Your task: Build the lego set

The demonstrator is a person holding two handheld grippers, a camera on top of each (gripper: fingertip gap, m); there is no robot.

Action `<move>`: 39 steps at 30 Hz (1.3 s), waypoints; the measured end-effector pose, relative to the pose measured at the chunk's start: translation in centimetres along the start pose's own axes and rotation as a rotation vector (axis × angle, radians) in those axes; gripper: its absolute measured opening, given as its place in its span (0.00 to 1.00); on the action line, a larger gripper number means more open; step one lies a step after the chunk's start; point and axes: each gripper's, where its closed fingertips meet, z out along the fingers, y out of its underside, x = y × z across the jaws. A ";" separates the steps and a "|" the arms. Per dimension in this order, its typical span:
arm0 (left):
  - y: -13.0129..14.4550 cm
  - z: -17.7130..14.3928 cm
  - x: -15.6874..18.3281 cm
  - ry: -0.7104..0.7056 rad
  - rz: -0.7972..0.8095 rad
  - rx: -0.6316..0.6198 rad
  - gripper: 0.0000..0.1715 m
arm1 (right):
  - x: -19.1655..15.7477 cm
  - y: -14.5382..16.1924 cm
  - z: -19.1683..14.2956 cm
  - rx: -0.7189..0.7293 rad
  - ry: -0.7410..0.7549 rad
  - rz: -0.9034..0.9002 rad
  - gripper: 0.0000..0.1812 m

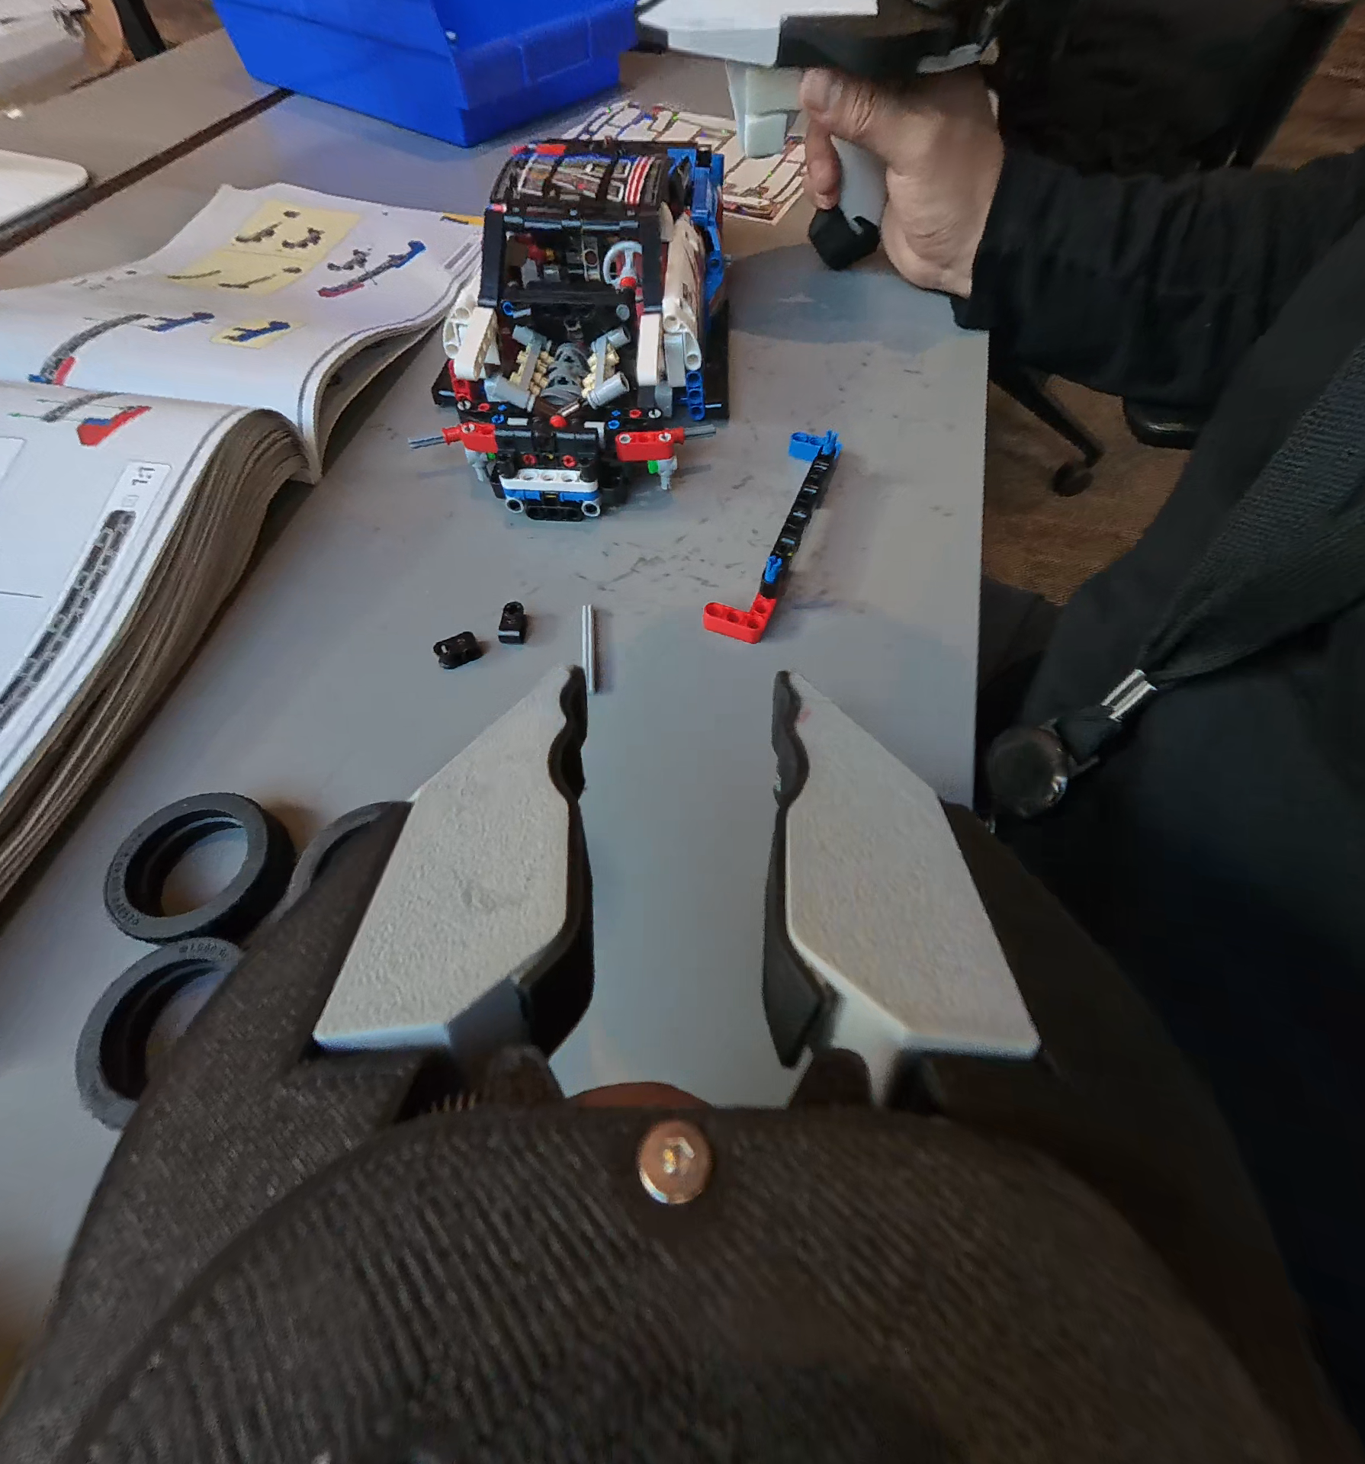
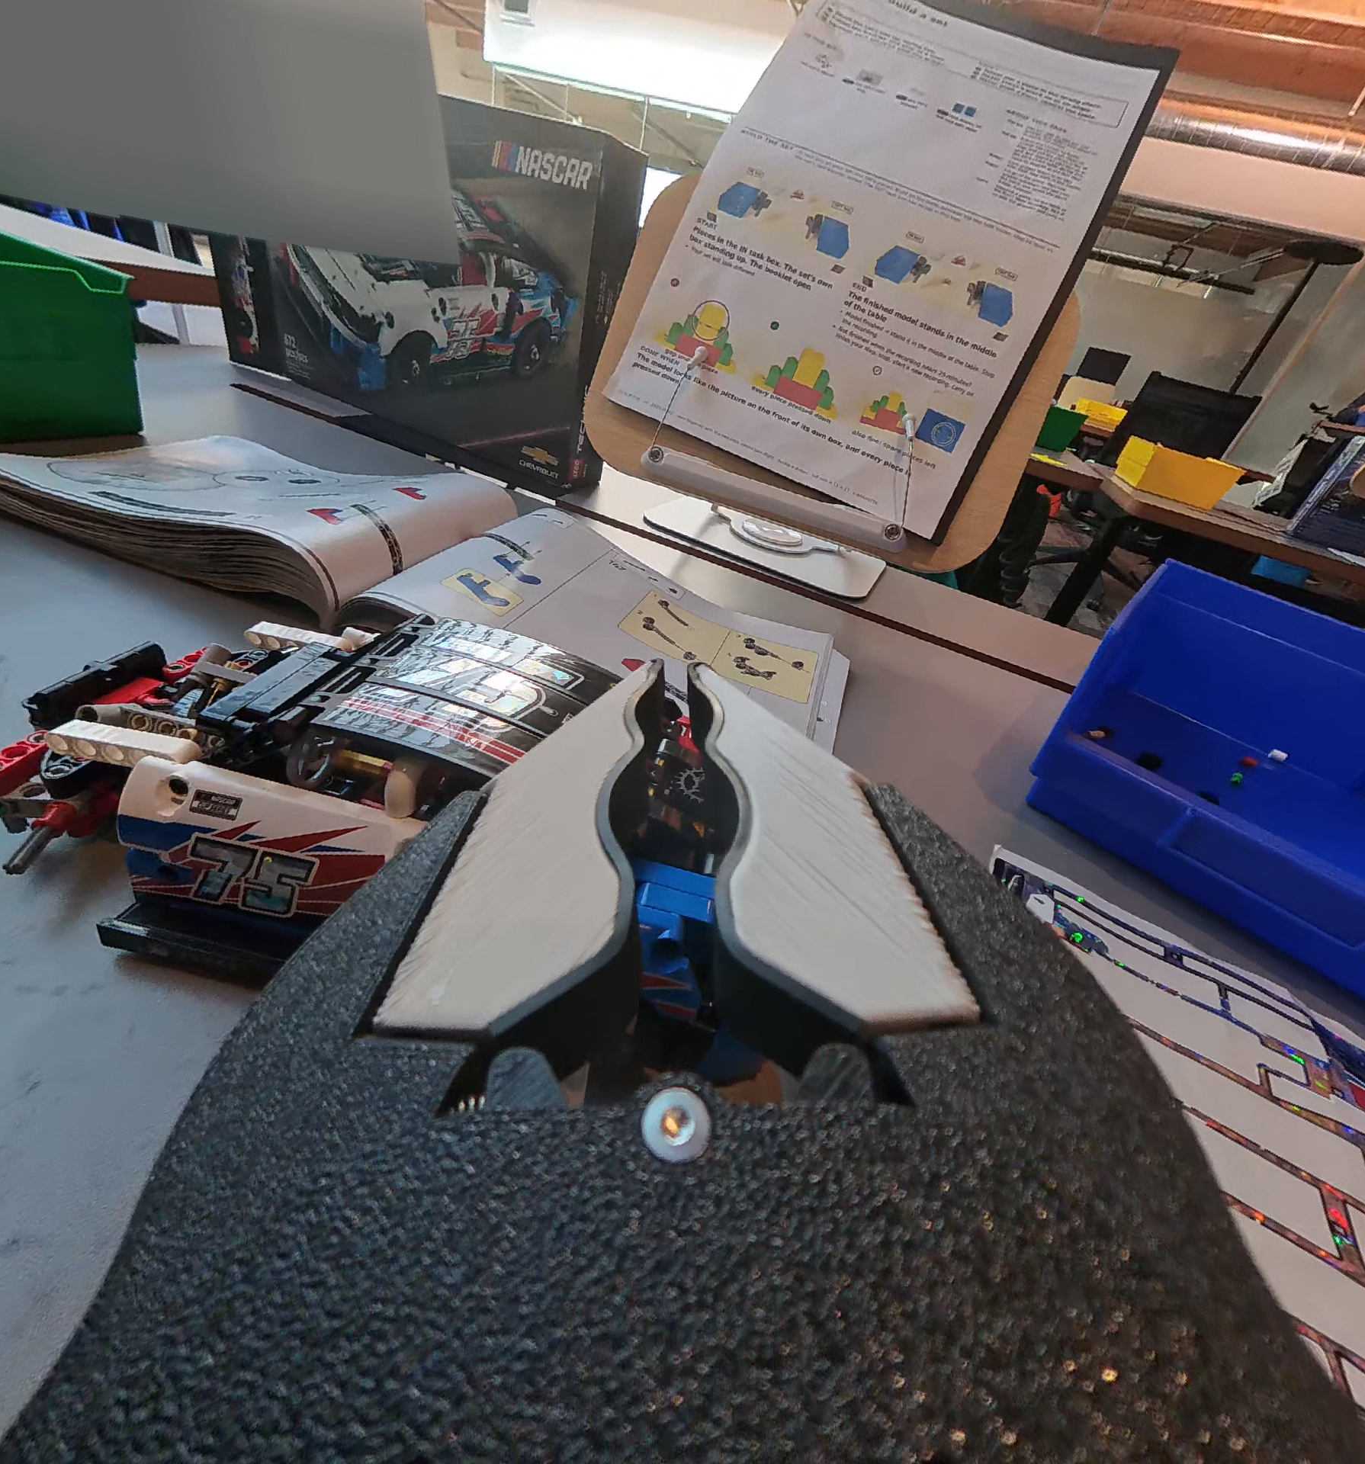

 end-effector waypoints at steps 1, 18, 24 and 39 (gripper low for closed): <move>0.2 0.3 0.2 0.019 -0.017 -0.004 0.27 | 0.0 0.0 0.0 -0.002 0.001 -0.001 0.03; 0.6 1.4 -0.7 -0.056 -0.077 -0.002 0.29 | -0.6 -0.2 0.0 0.013 -0.043 0.003 0.03; -0.1 0.8 -0.8 -0.058 -0.096 0.044 0.29 | -0.6 -0.1 0.0 0.009 -0.038 -0.005 0.03; -2.8 -17.8 -12.2 -0.556 0.083 0.042 0.18 | 1.0 1.5 0.4 -0.109 0.120 -0.114 0.01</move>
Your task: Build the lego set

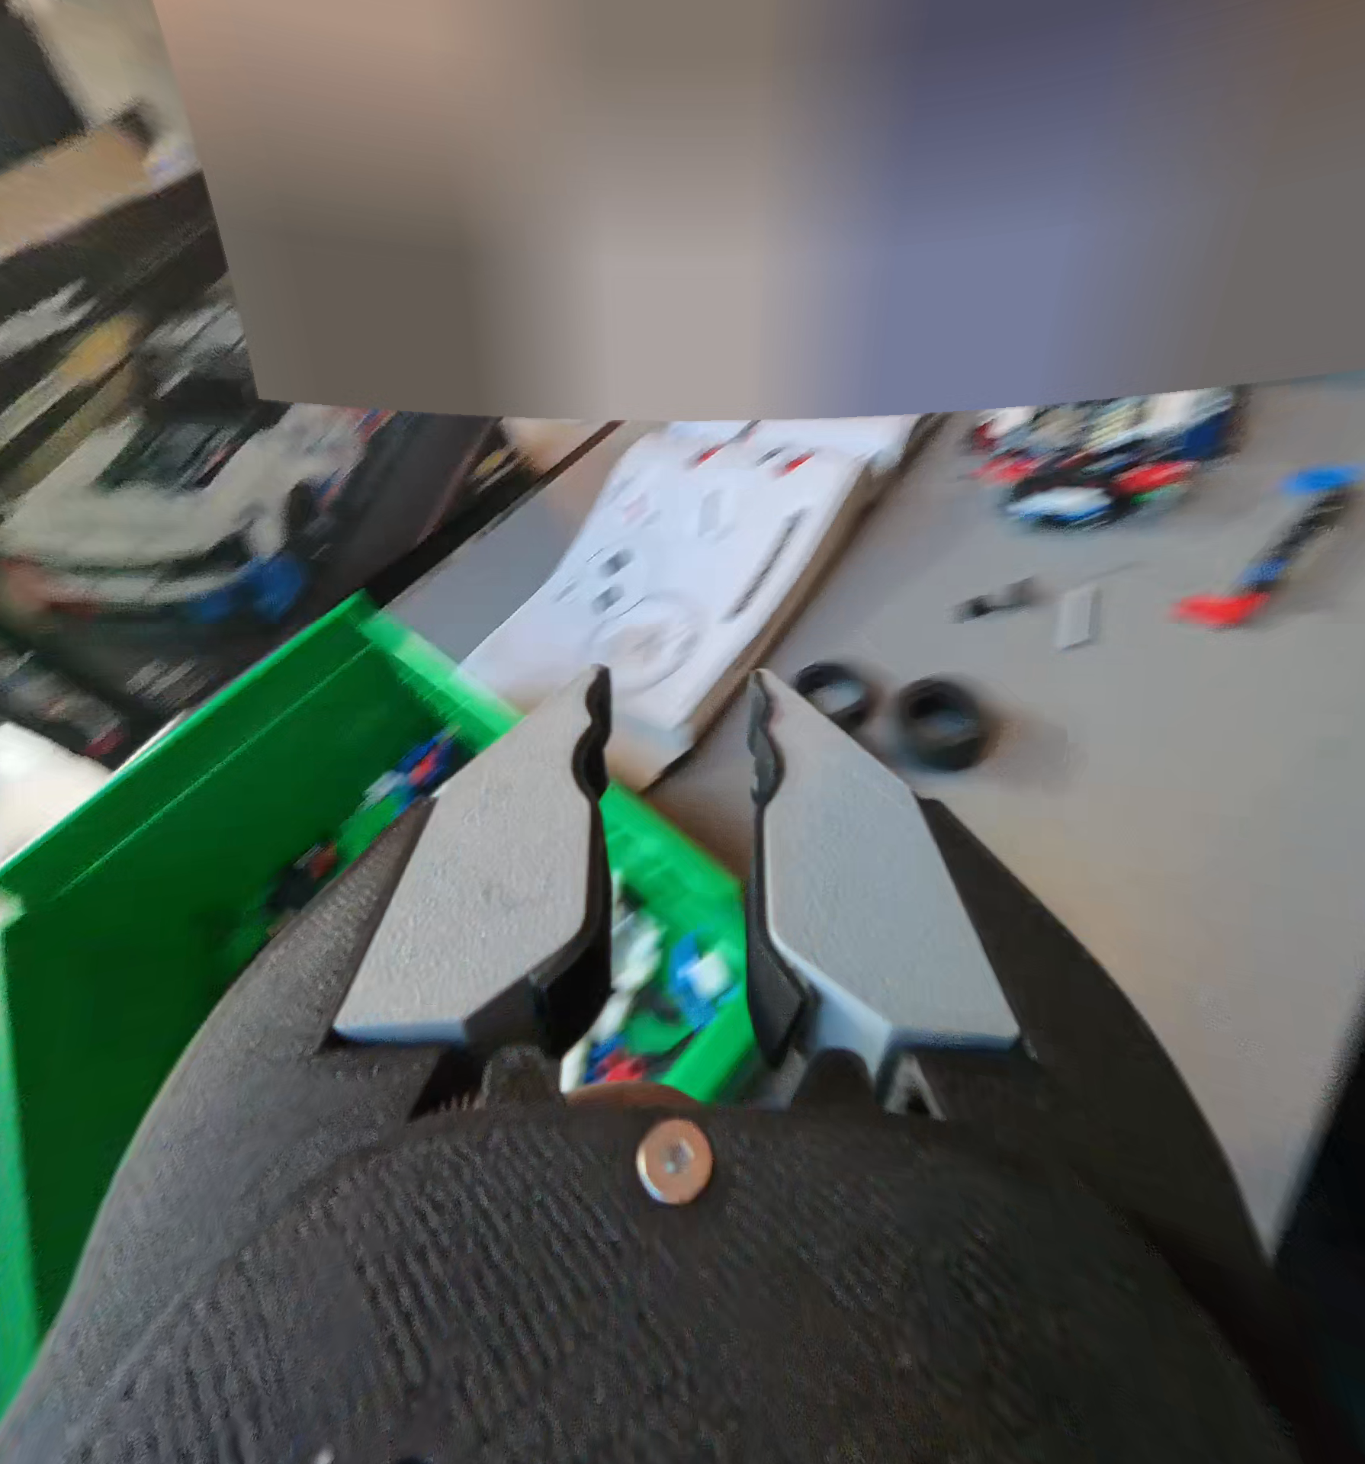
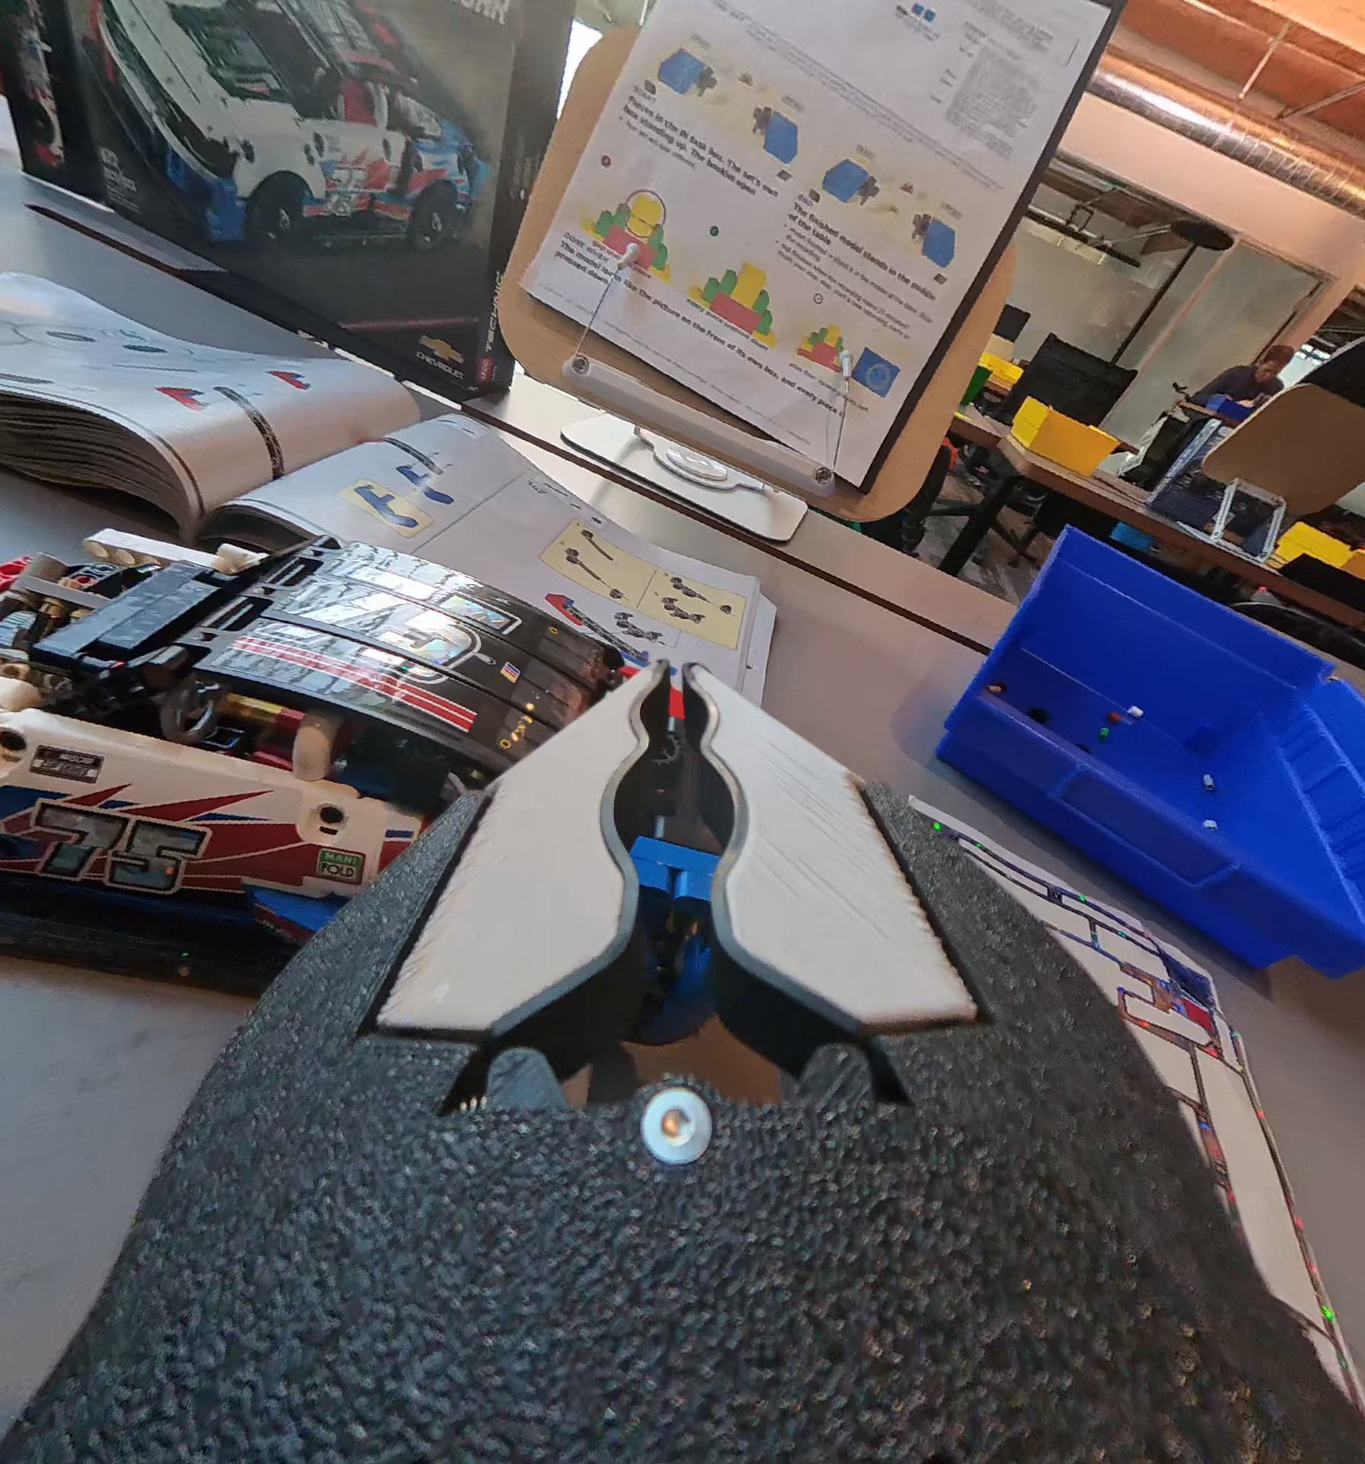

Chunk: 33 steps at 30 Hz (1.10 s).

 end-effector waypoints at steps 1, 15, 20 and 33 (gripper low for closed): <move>1.6 -0.2 -3.1 -0.068 -0.027 -0.103 0.18 | 0.2 0.2 0.1 -0.011 0.012 -0.002 0.02; 11.2 4.8 -17.7 0.053 -0.152 -0.714 0.12 | 0.9 1.3 0.5 -0.088 0.082 -0.047 0.01; 13.2 7.1 -18.7 0.077 -0.189 -0.789 0.10 | 0.9 1.3 0.5 -0.085 0.079 -0.042 0.01; 15.1 10.6 -18.2 0.109 -0.189 -0.907 0.10 | 0.9 1.3 0.5 -0.082 0.071 -0.038 0.01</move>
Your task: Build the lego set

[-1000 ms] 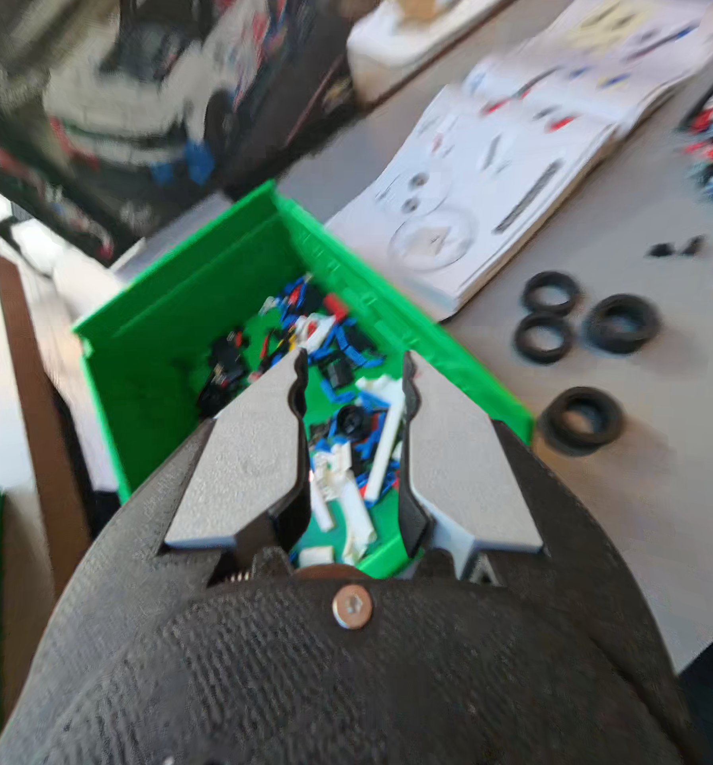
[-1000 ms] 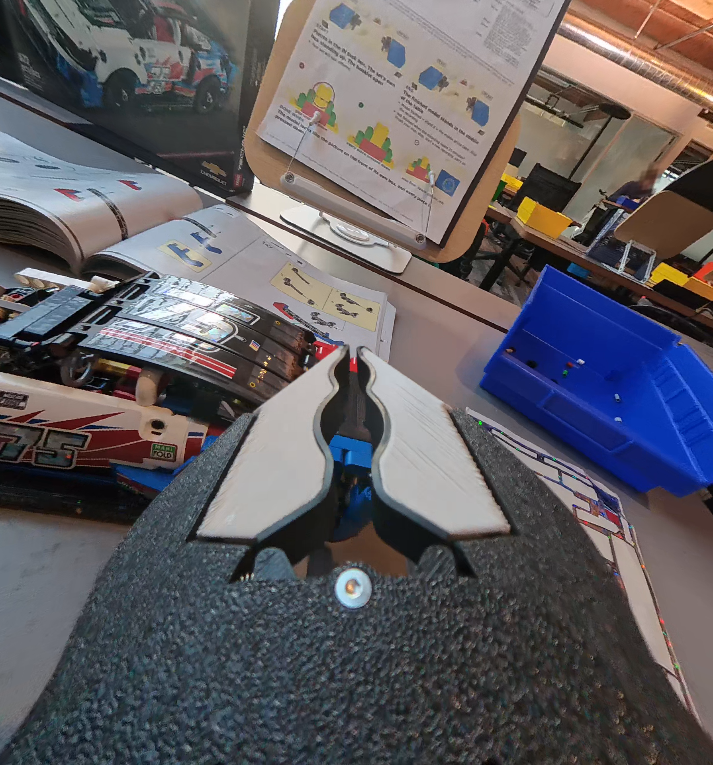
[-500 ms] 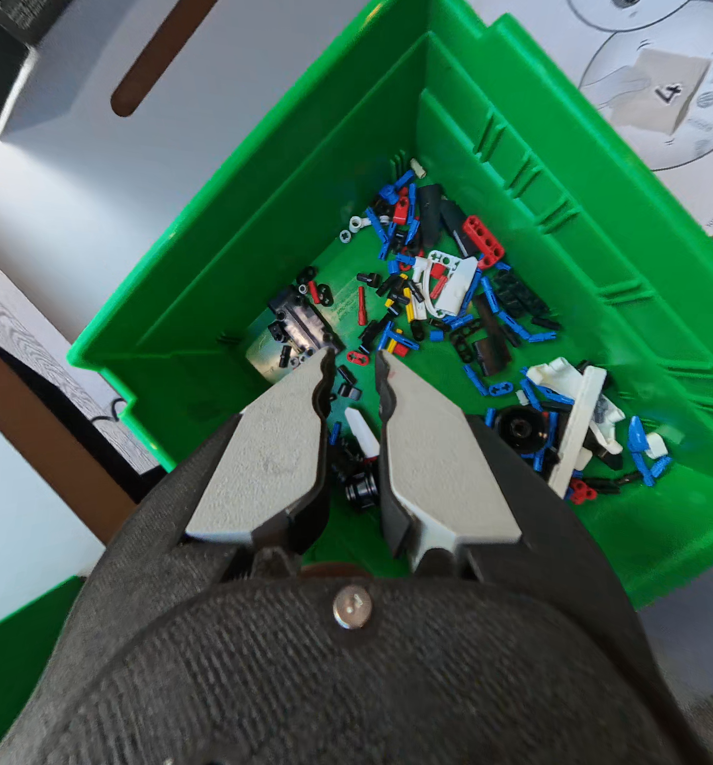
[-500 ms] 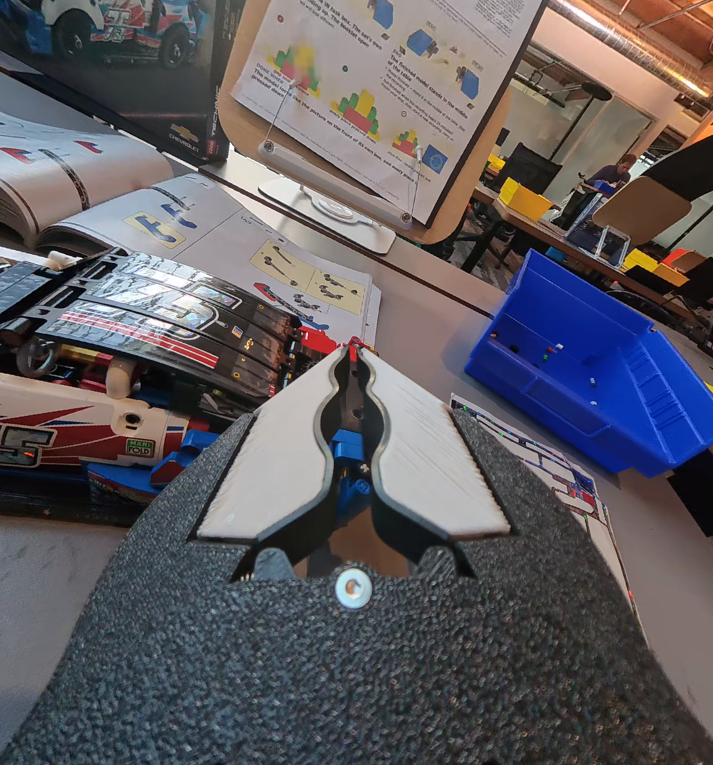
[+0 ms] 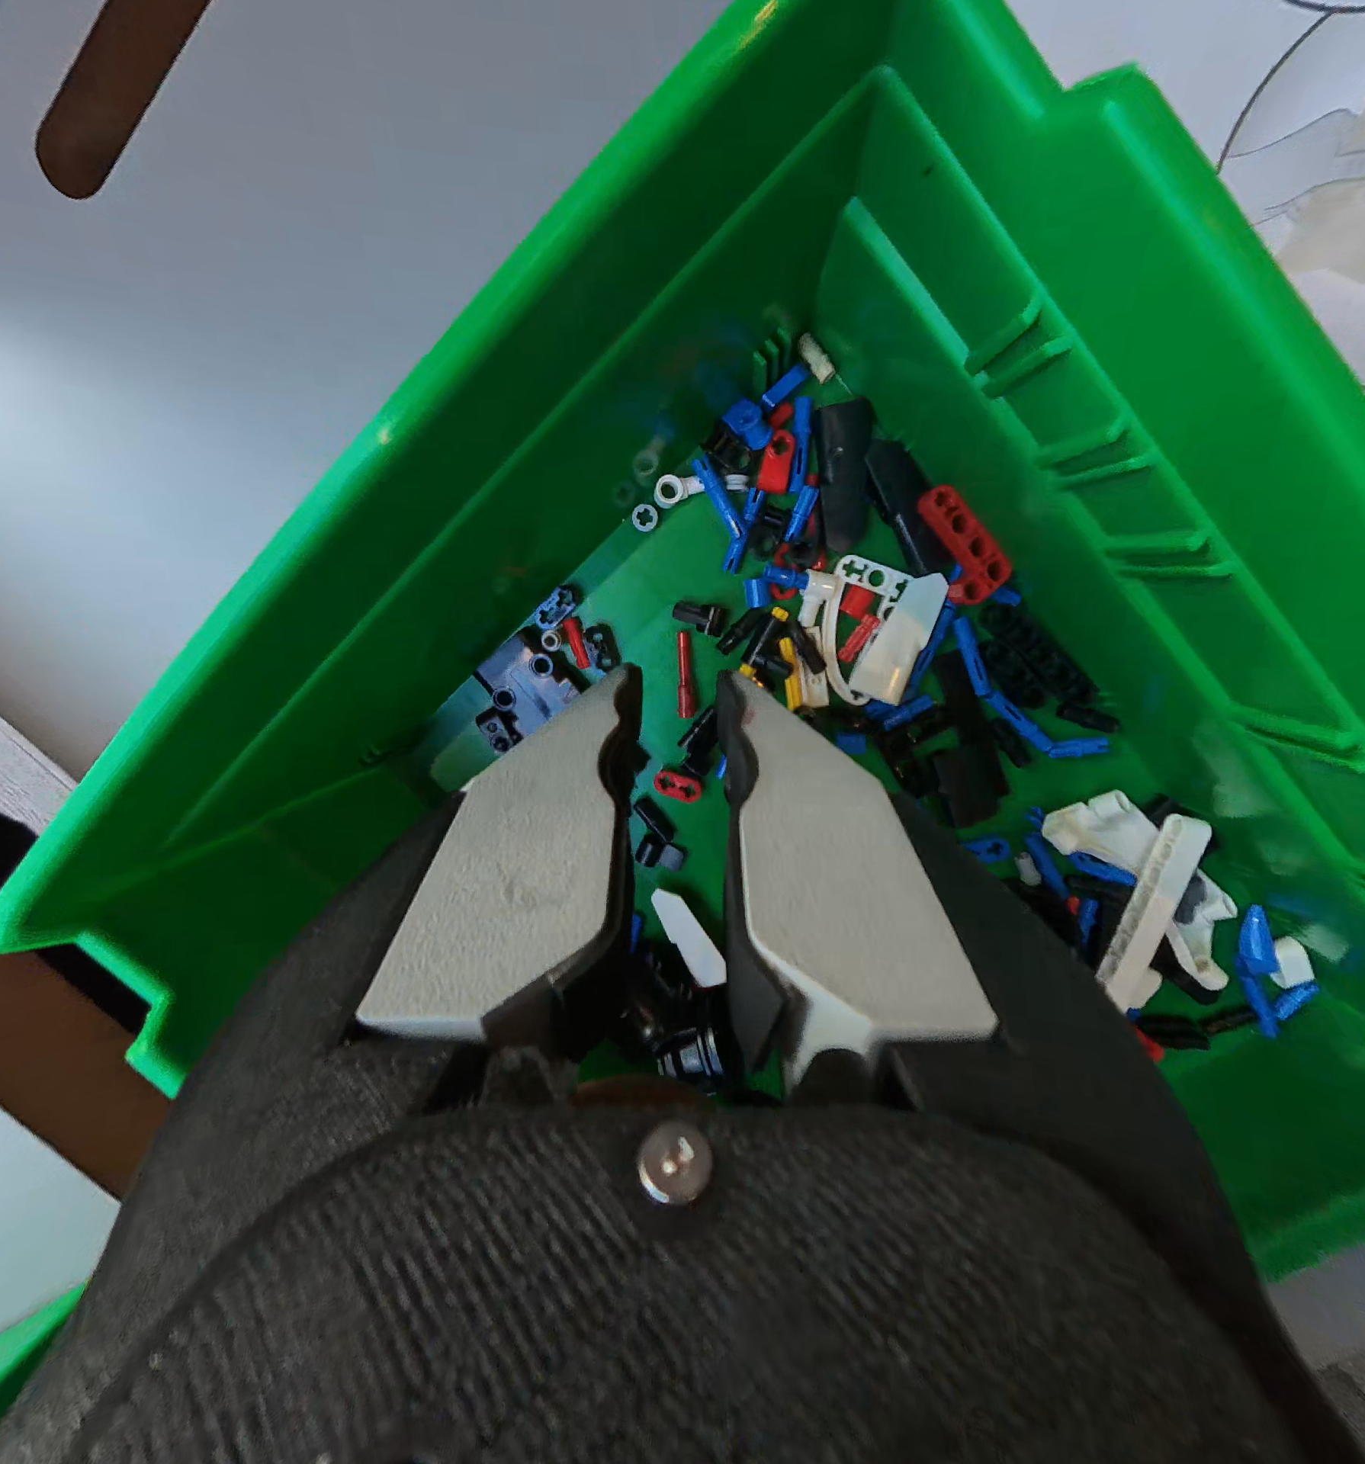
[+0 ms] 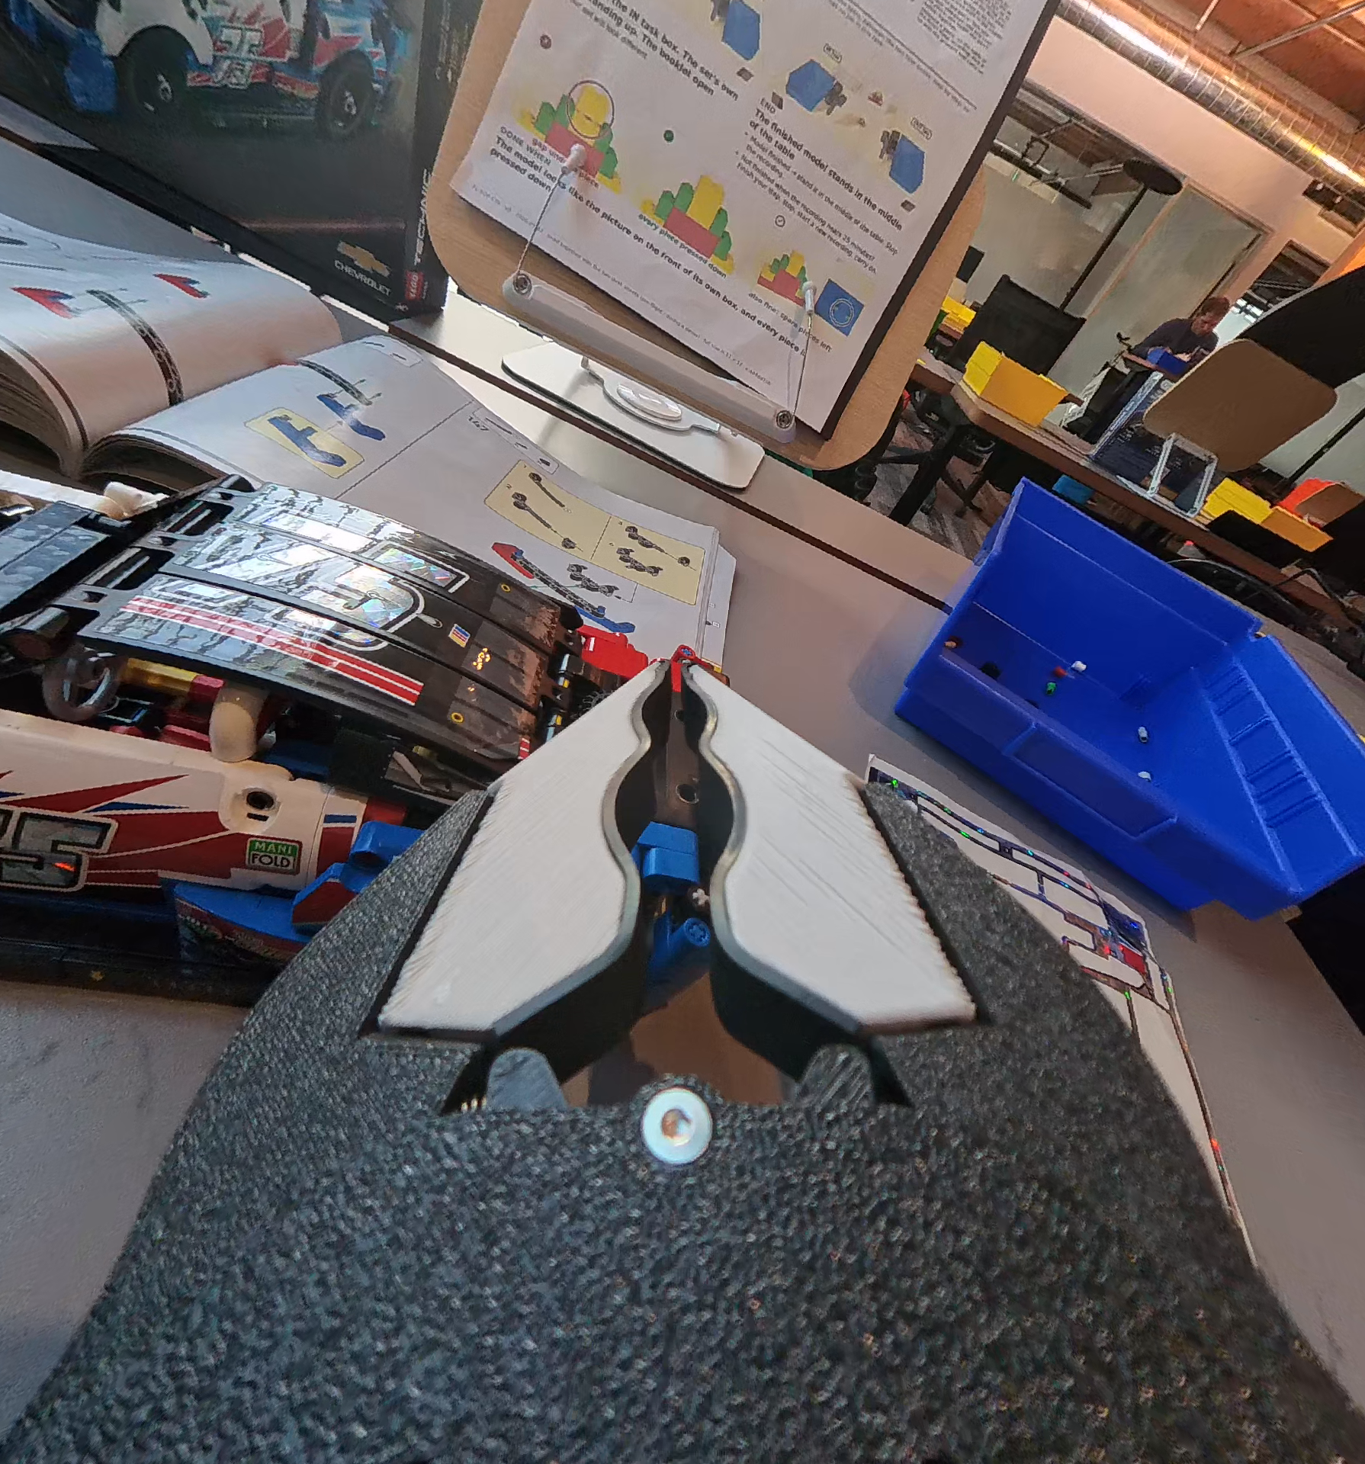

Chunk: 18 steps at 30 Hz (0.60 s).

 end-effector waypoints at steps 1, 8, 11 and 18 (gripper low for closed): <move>-0.2 0.2 0.0 0.004 -0.001 -0.005 0.10 | 0.0 0.0 0.0 0.001 -0.001 0.000 0.01; -0.1 1.3 -0.7 0.020 -0.024 -0.042 0.09 | 0.1 -0.1 -0.1 0.007 0.001 0.006 0.00; 0.4 1.1 -0.7 0.032 -0.027 -0.060 0.10 | 0.1 -0.1 0.0 0.005 0.000 0.004 0.01; 3.4 -1.1 -1.9 0.003 -0.043 -0.109 0.09 | -0.1 0.0 0.0 0.004 -0.003 -0.007 0.00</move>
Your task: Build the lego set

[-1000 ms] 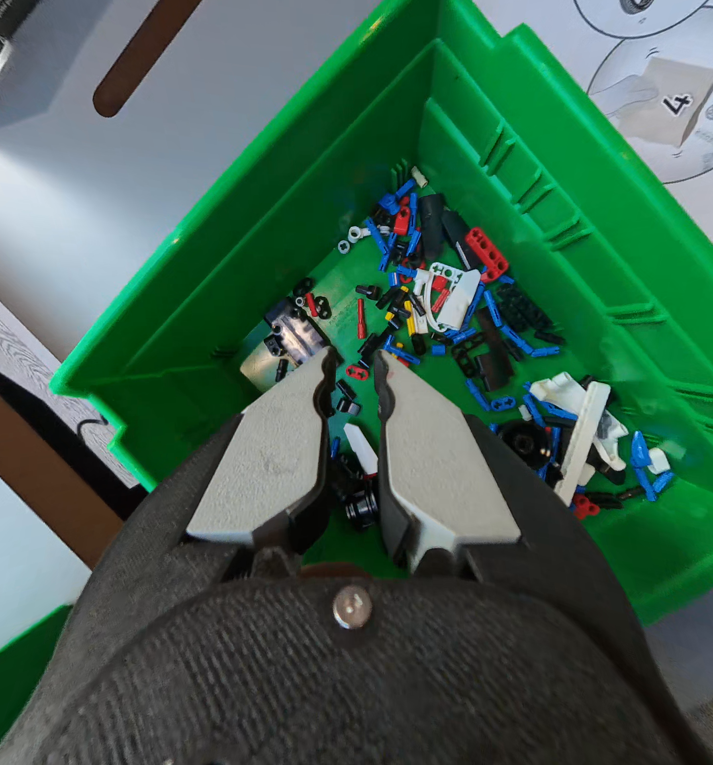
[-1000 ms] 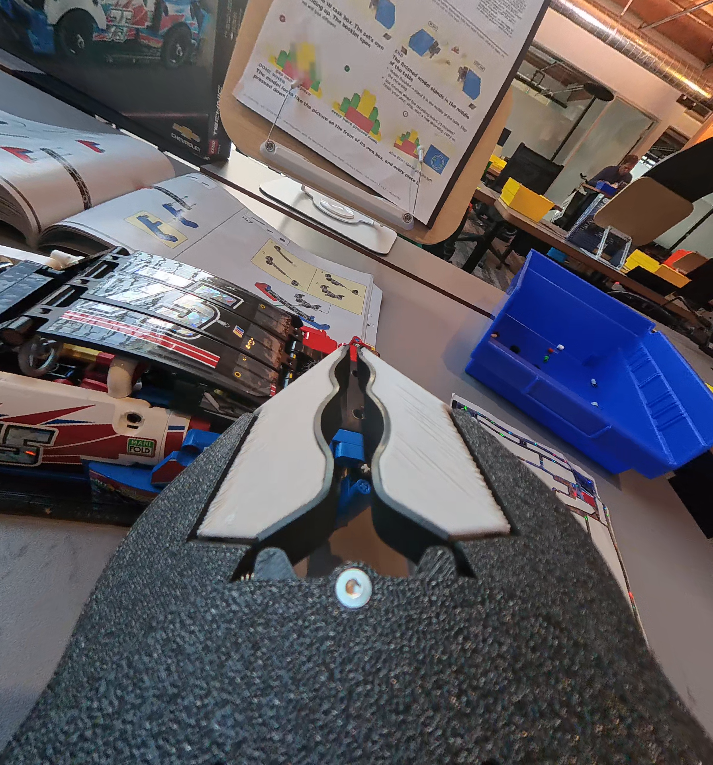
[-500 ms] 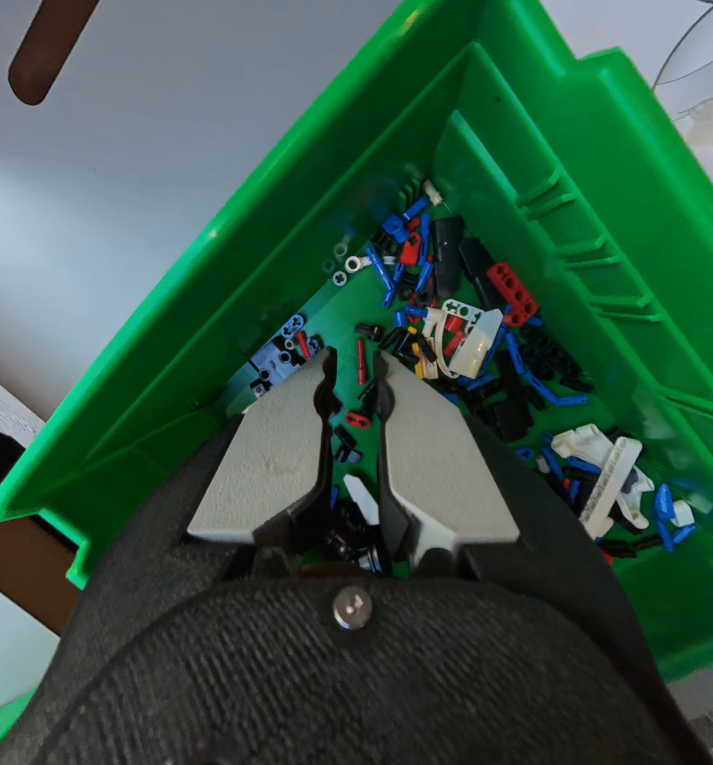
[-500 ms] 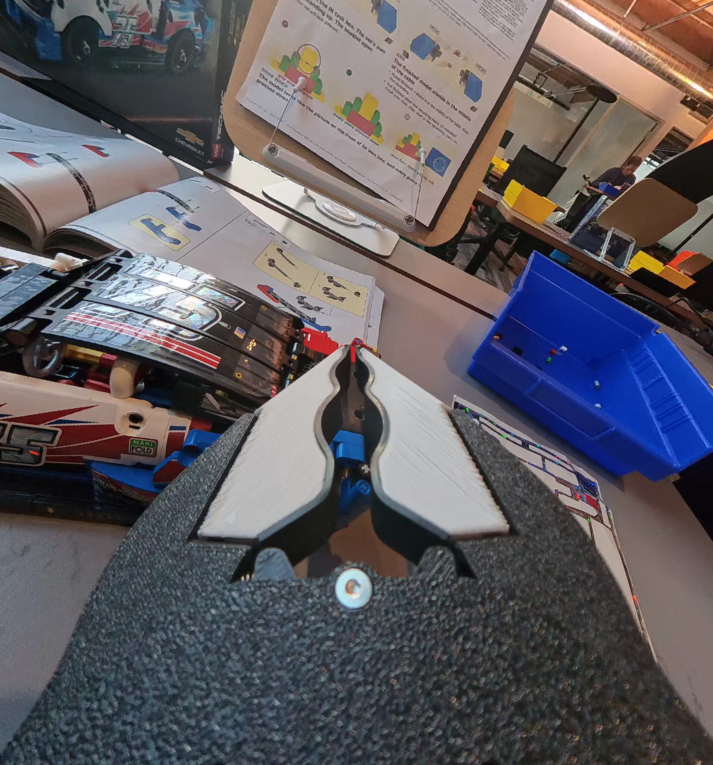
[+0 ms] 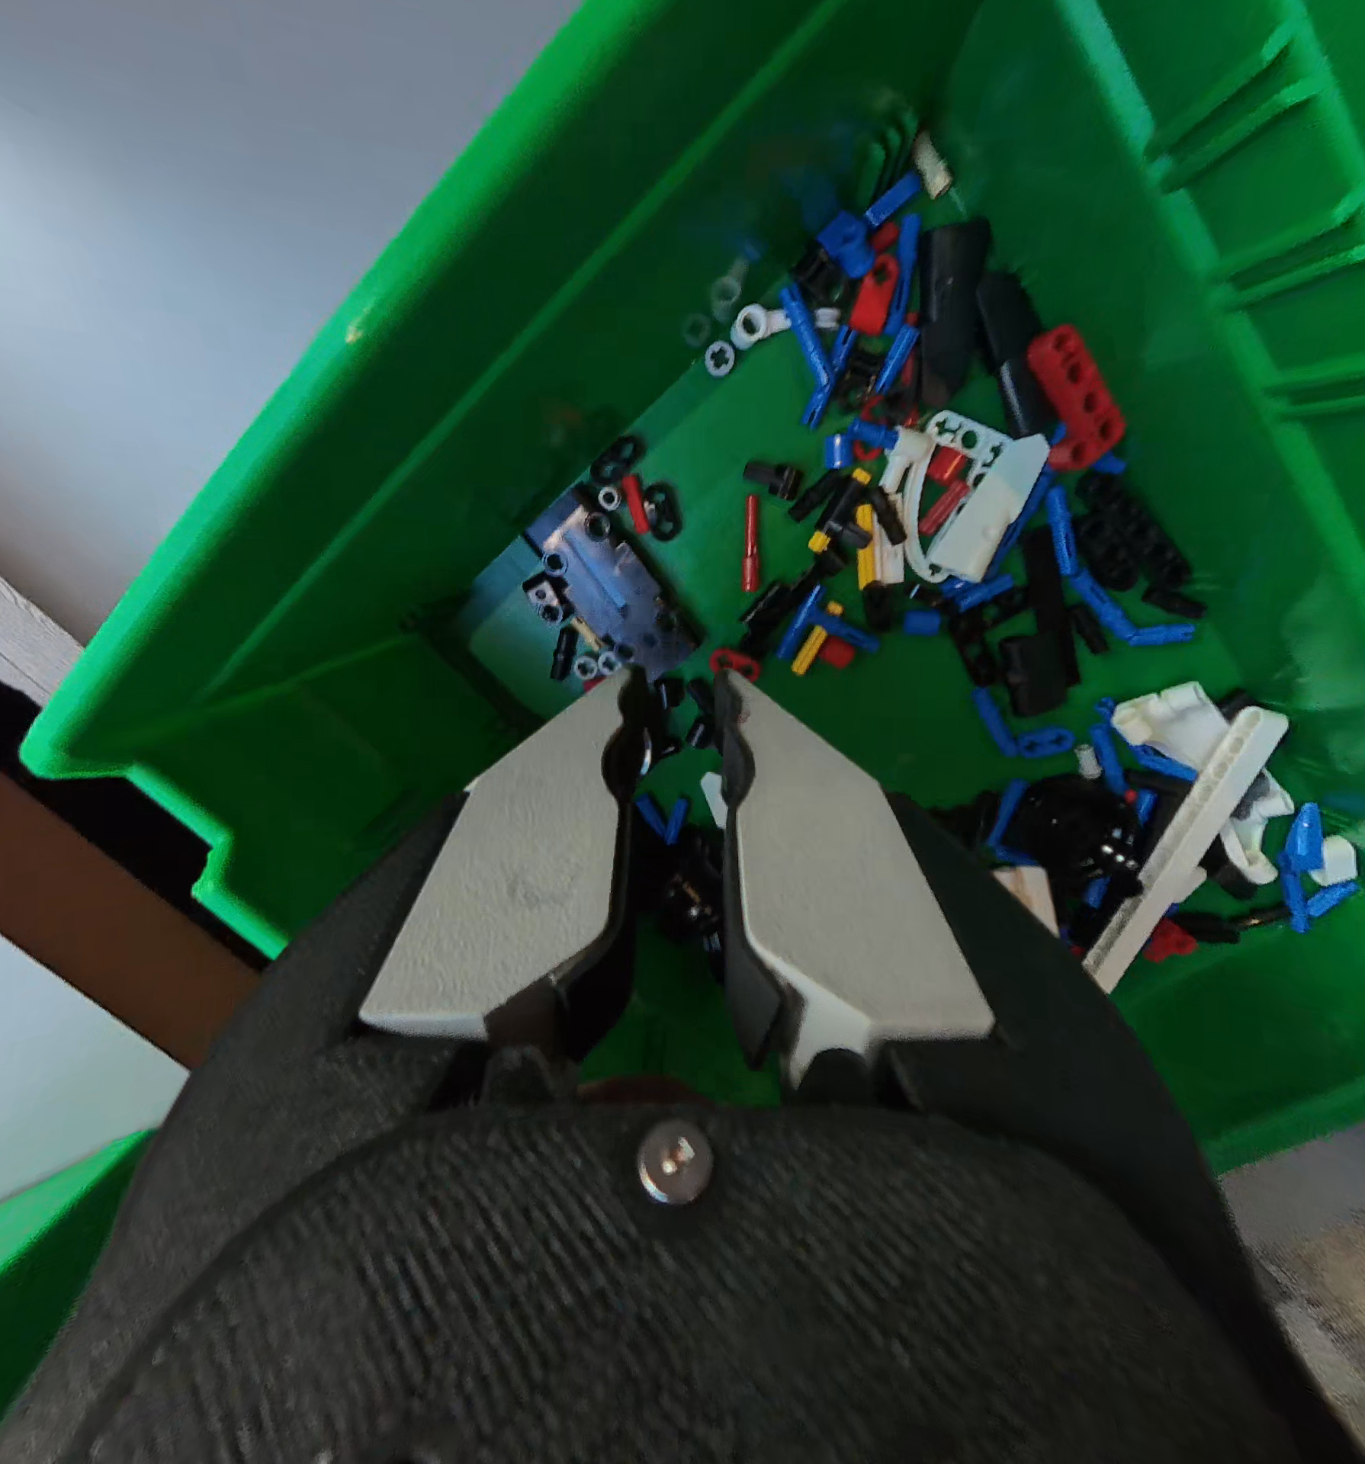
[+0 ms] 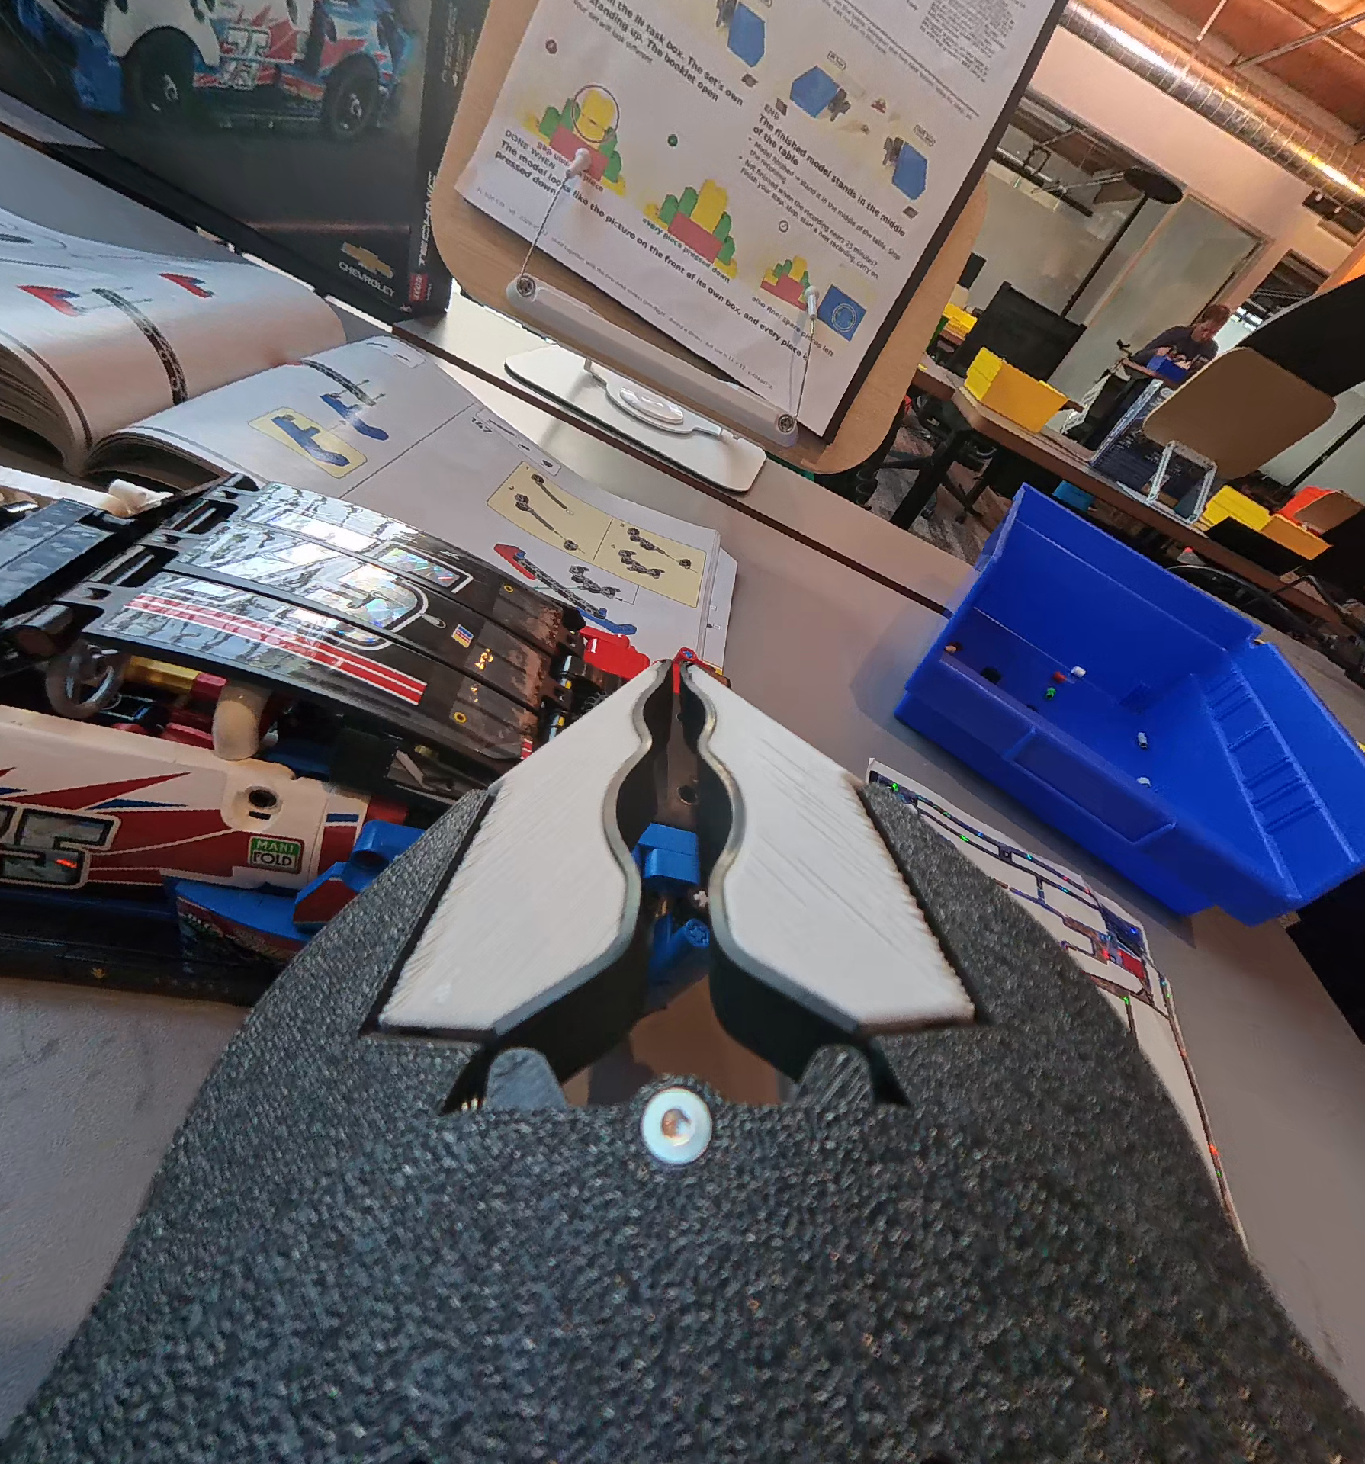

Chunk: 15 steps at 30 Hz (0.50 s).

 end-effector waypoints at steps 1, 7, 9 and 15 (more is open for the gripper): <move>0.4 0.0 -0.3 -0.006 -0.012 -0.013 0.09 | 0.0 0.0 0.0 0.000 0.000 -0.001 0.00; 1.3 0.2 -0.7 -0.042 -0.022 -0.039 0.06 | 0.0 0.0 0.0 0.000 0.001 -0.005 0.00; 1.4 0.5 -0.6 -0.043 -0.020 -0.052 0.05 | 0.0 0.0 0.0 -0.001 0.002 -0.007 0.00; 1.2 0.8 -1.0 -0.063 -0.061 -0.044 0.08 | 0.0 -0.1 -0.1 0.007 0.005 -0.003 0.00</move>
